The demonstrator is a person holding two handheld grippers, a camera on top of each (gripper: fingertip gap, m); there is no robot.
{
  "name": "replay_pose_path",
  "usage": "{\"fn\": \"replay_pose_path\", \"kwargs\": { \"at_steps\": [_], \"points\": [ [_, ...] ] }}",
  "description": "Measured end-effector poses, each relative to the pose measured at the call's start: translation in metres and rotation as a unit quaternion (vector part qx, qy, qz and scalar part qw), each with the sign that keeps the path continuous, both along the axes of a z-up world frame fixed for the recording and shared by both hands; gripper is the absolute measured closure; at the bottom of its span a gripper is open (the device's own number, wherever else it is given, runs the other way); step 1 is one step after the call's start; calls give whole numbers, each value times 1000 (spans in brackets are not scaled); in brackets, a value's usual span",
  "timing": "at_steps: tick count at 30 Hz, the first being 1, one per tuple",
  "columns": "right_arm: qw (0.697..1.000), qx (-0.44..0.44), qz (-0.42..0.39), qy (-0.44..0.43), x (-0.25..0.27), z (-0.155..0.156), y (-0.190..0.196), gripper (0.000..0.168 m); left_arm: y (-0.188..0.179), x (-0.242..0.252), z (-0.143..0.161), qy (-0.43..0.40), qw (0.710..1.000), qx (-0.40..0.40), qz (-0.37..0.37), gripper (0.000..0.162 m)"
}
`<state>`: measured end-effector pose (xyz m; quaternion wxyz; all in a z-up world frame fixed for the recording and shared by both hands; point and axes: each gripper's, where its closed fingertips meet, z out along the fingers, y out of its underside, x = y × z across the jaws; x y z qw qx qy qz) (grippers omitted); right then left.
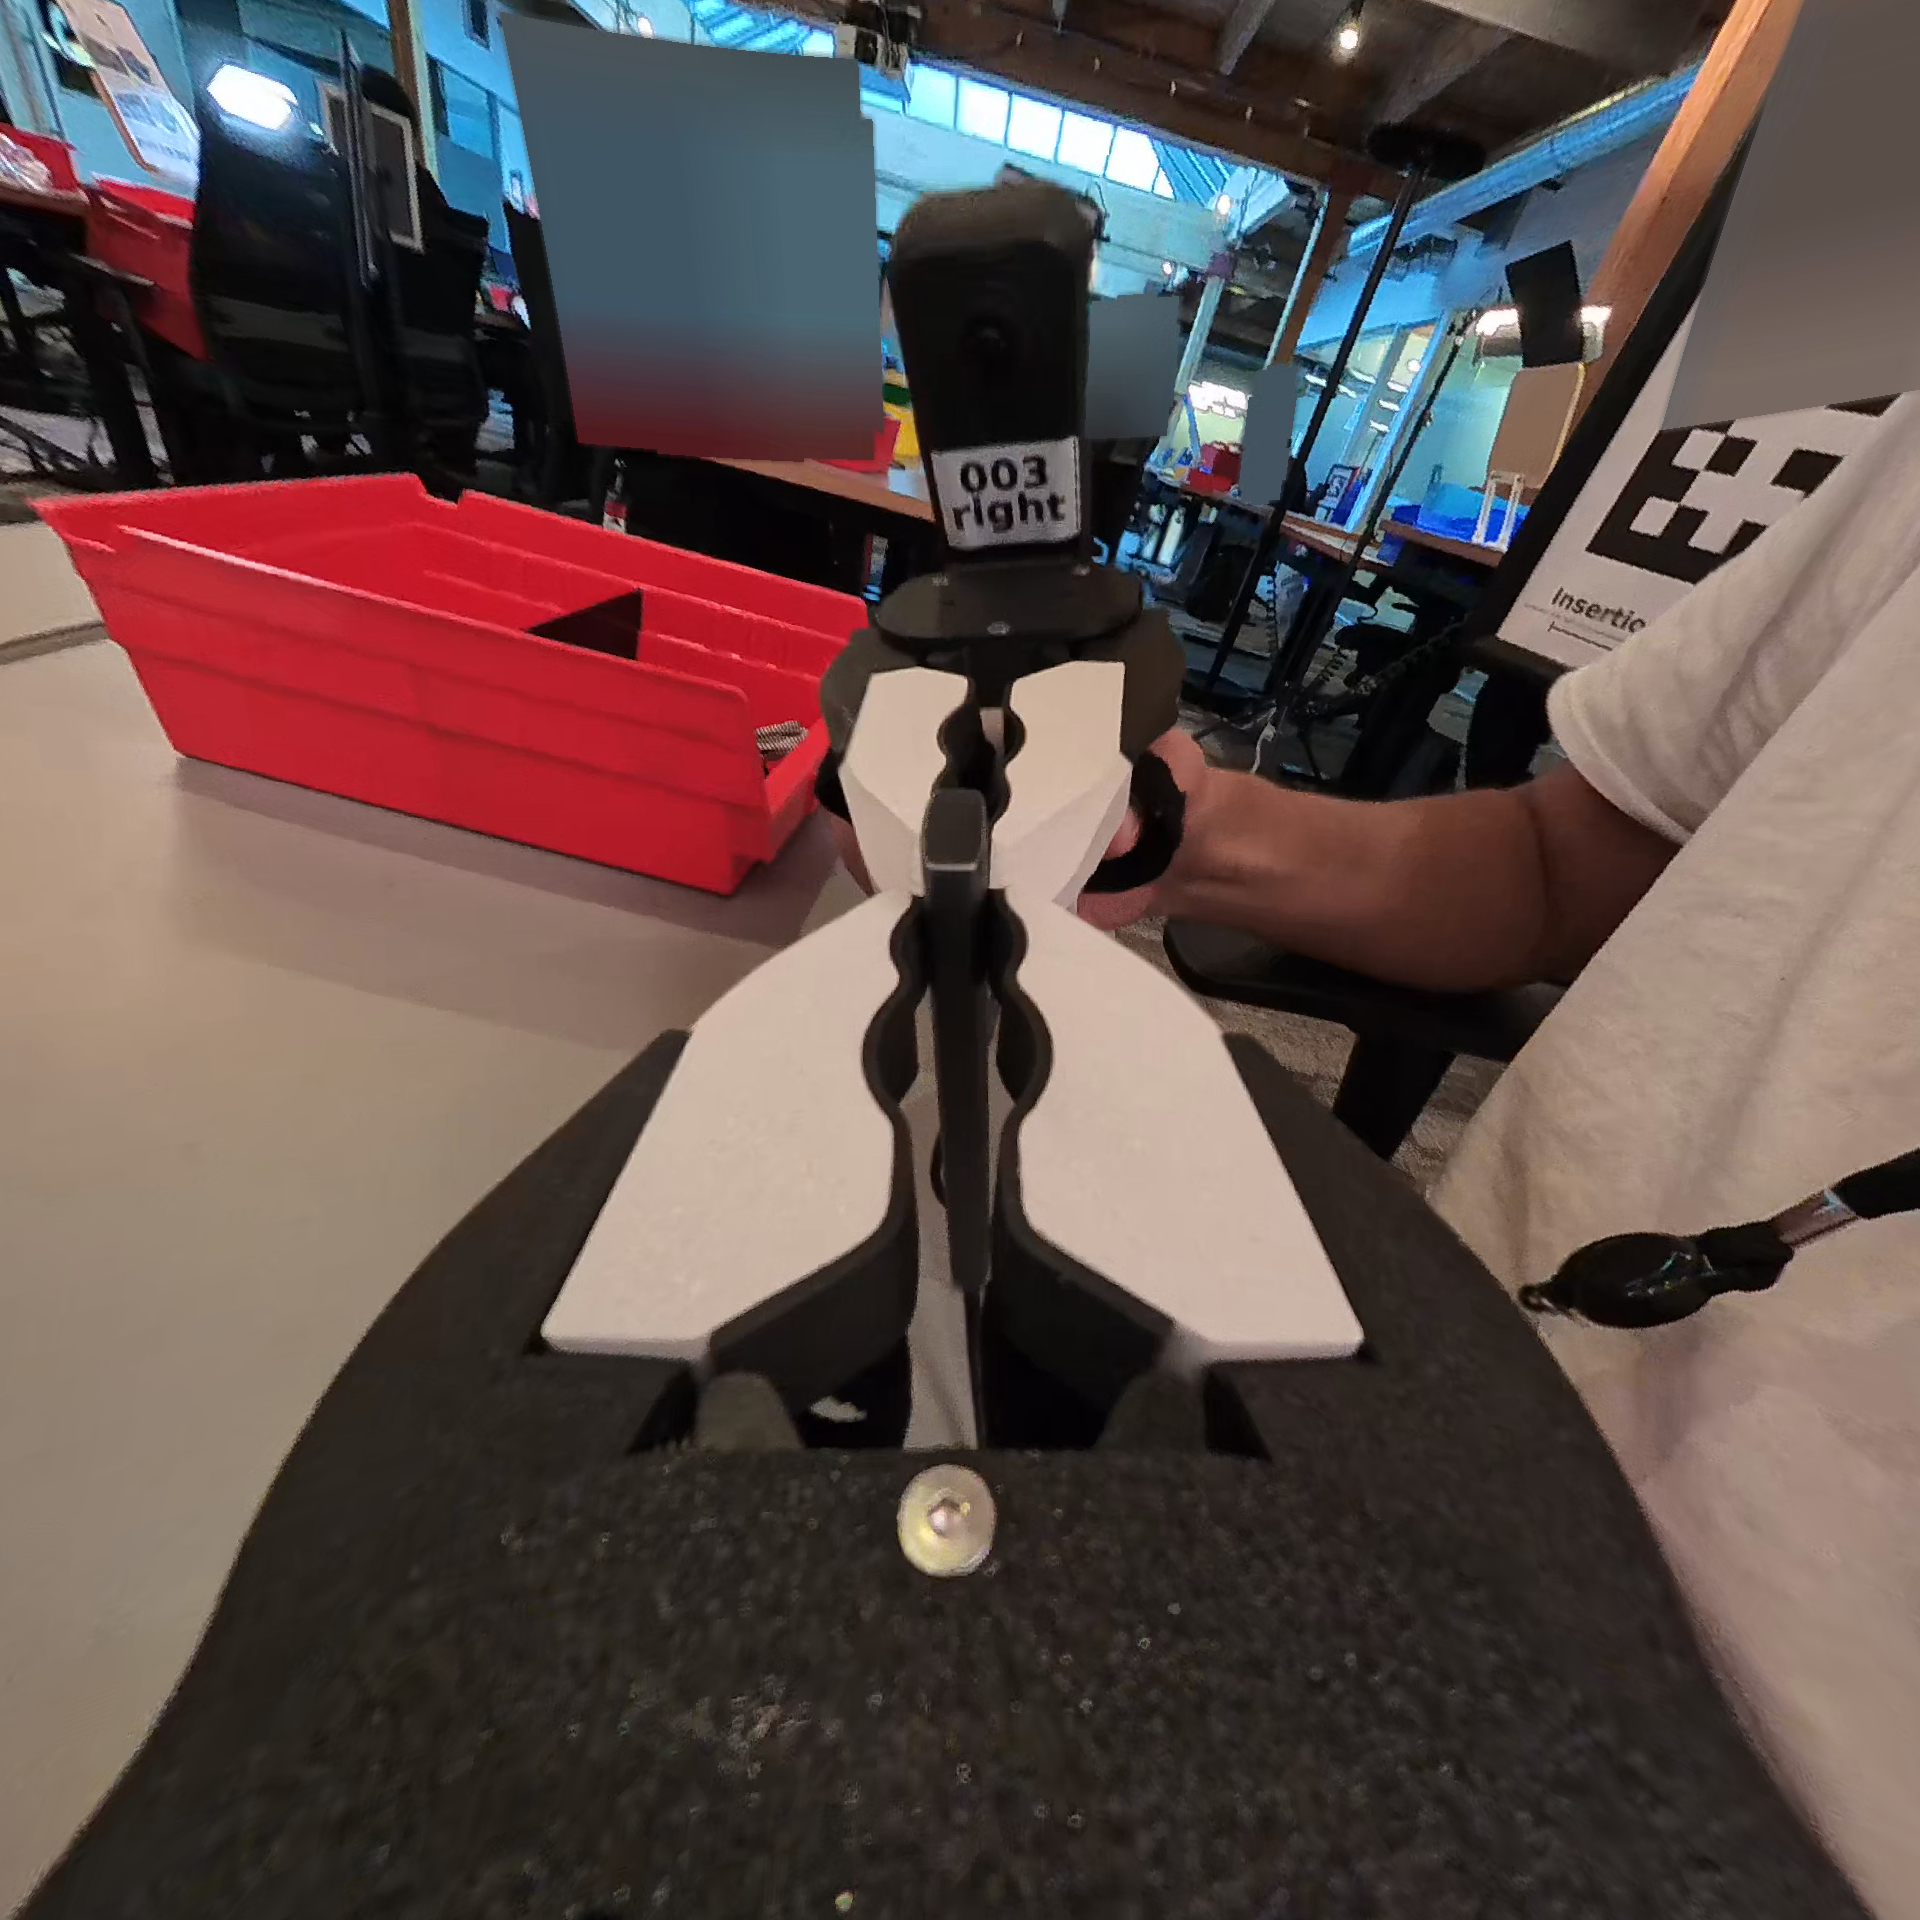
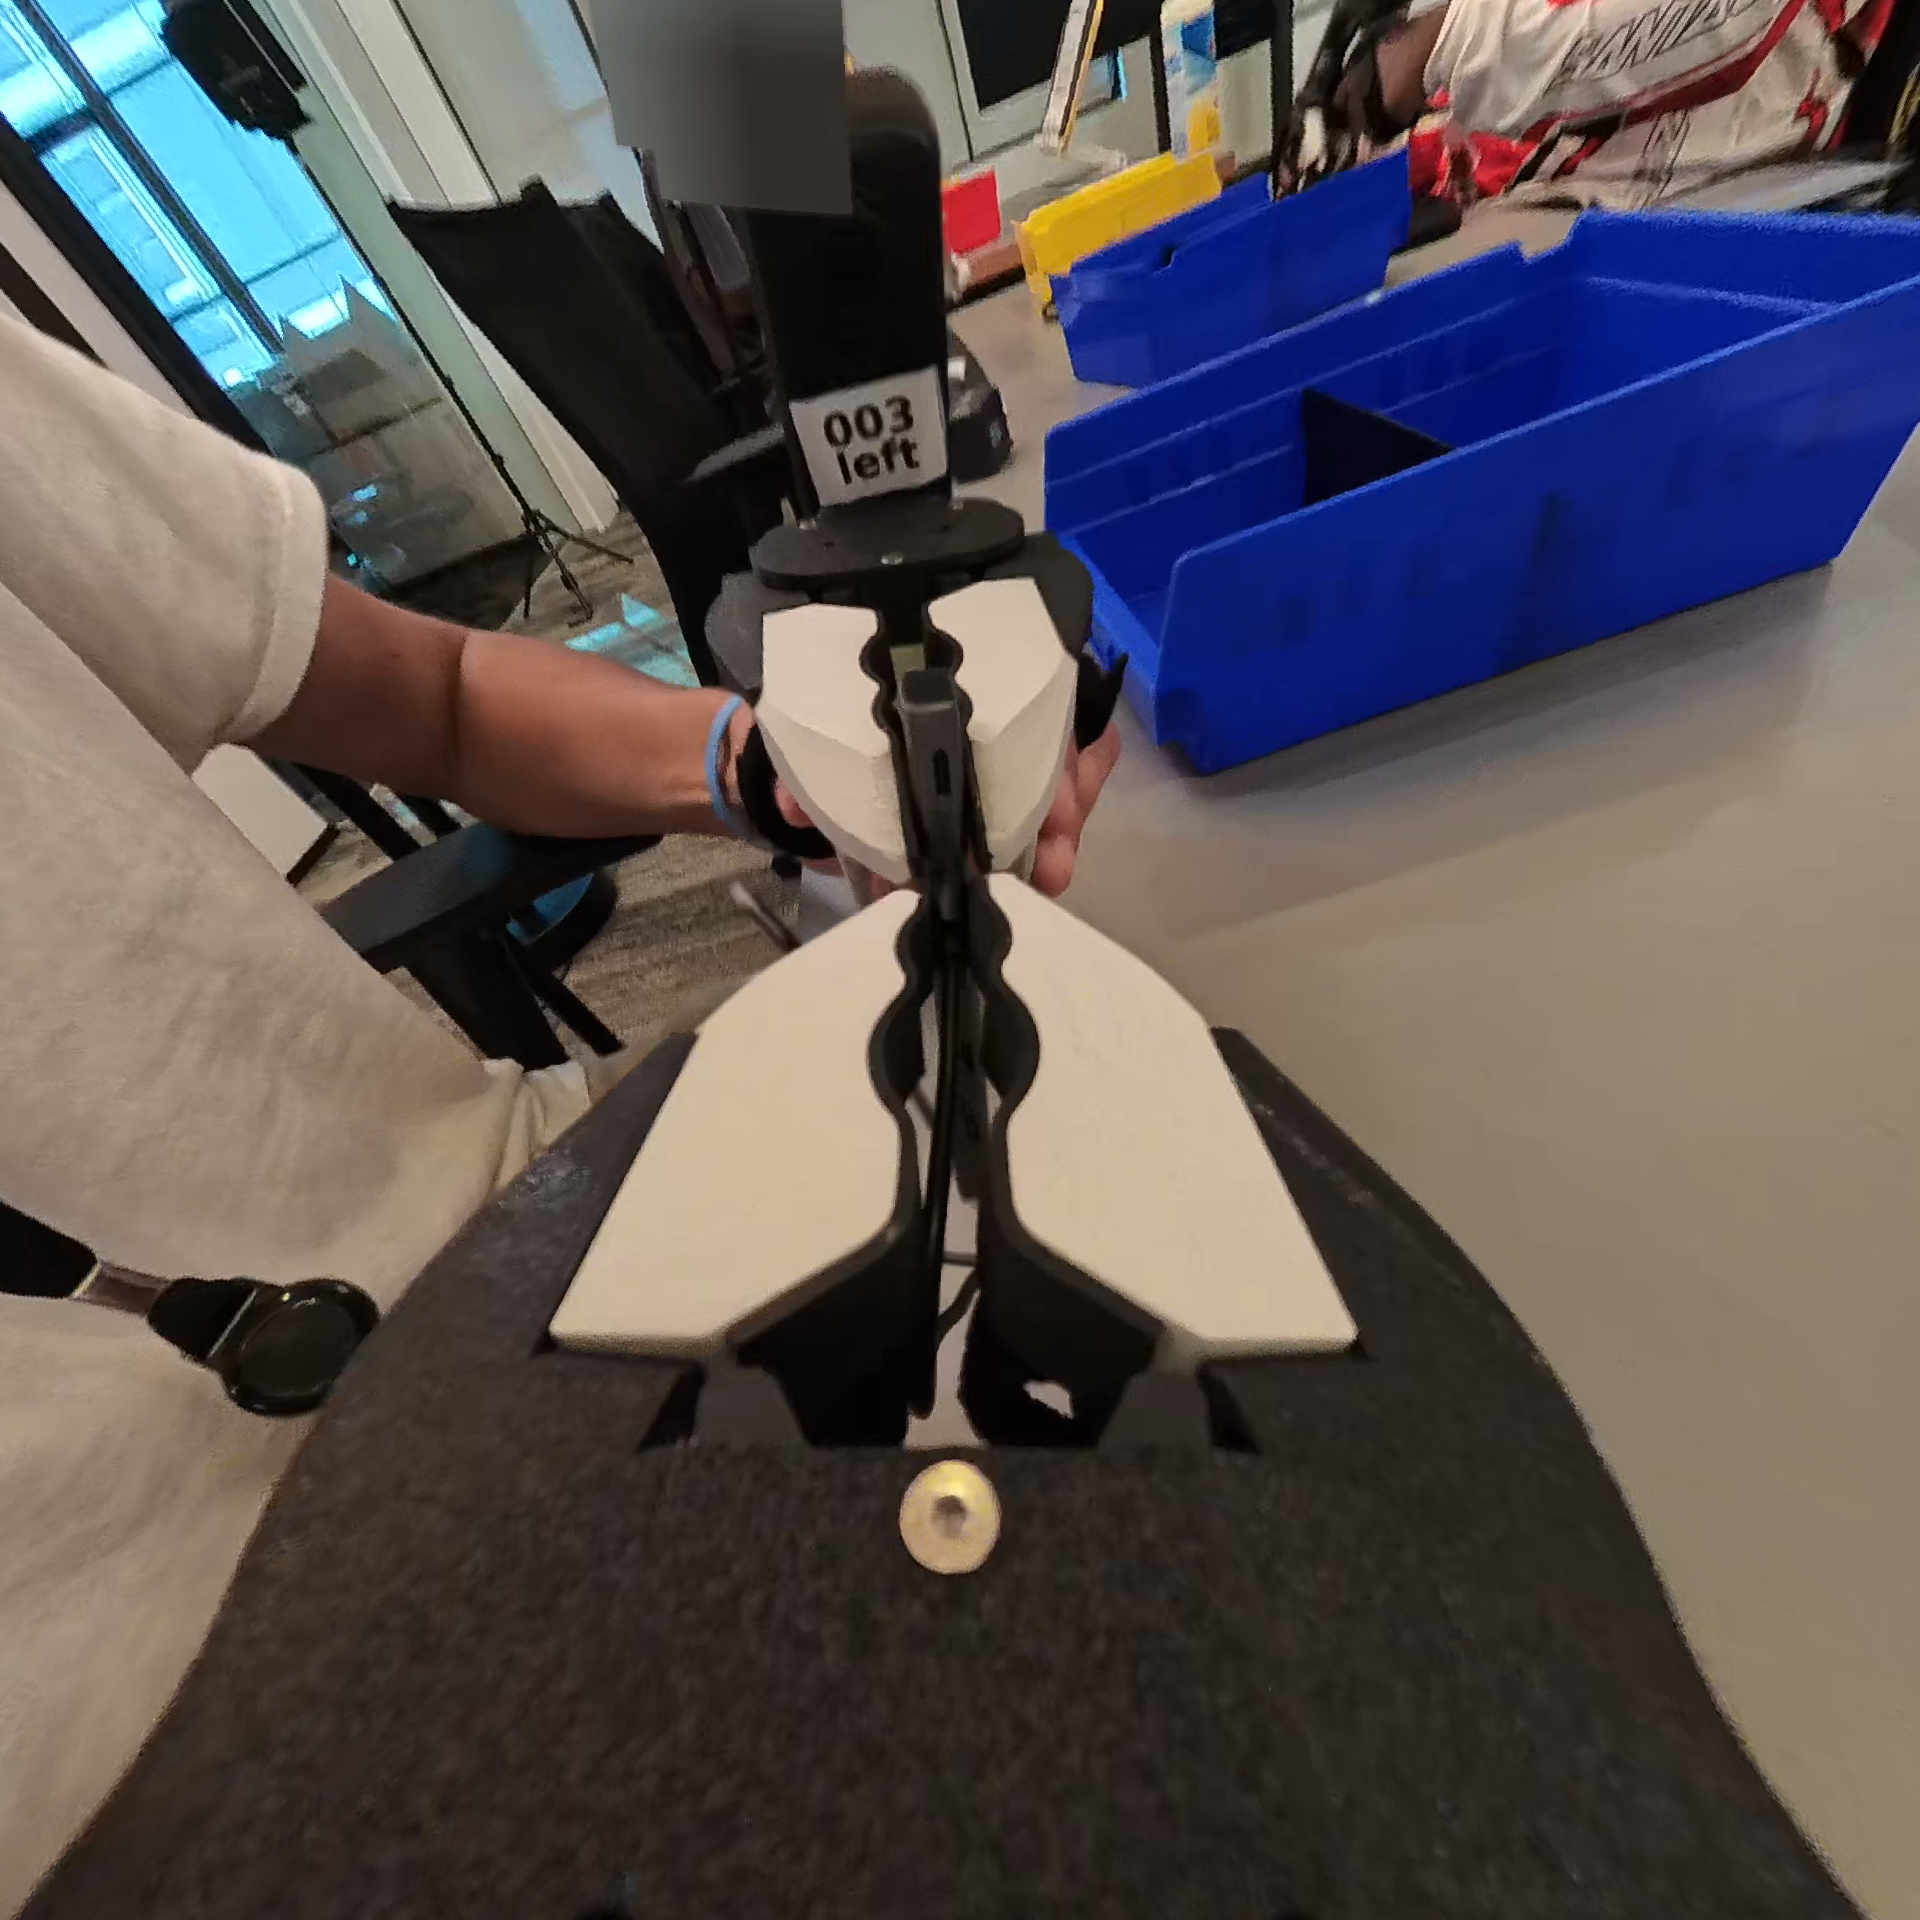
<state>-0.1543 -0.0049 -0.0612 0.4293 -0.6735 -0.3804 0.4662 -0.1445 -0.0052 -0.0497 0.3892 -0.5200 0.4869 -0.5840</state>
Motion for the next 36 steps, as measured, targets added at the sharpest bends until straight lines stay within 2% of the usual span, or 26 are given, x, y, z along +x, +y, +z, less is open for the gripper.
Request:
{"fn": "replay_pose_path", "kwargs": {
  "at_steps": [4, 7, 8, 10, 12, 15, 18, 21, 25, 29, 32, 36],
  "points": [
    [1000, 7, -5, 0, 1, -1, 0, 161, 5, -6, 1, -25, 999, -32, -3, 152],
    [994, 4, -82, 74, 67, 25, 23, 163, 64, -60, 29, -110, 986, -103, 71, 152],
    [995, 21, -90, 47, 74, 26, 23, 163, 66, -61, 29, -92, 990, -70, 83, 152],
    [996, 36, -77, 23, 59, 29, 19, 162, 35, -36, 31, -48, 998, 8, 51, 152],
    [996, 41, -84, 1, 54, 23, 23, 162, 18, -20, 28, -18, 998, 51, 38, 152],
    [993, 47, -108, 4, 64, 25, 29, 162, 24, -21, 21, -7, 998, 20, 51, 152],
    [989, 62, -132, 19, 68, 42, 40, 162, 36, -21, 11, 10, 996, 10, 89, 152],
    [985, 108, -134, 15, 67, 91, 53, 162, 33, -20, 17, 3, 997, 2, 76, 152],
    [980, 166, -110, 31, 64, 197, 57, 163, 32, -19, 15, 23, 996, 41, 81, 152],
    [954, 263, -142, -30, 82, 286, 64, 162, 34, -21, 10, 23, 996, 24, 80, 152],
    [938, 286, -174, -89, 106, 315, 77, 162, 35, -23, 7, 23, 997, 9, 74, 152],
    [926, 280, -219, -127, 146, 321, 91, 162, 35, -27, 0, 29, 997, 1, 77, 152]
  ]
}}
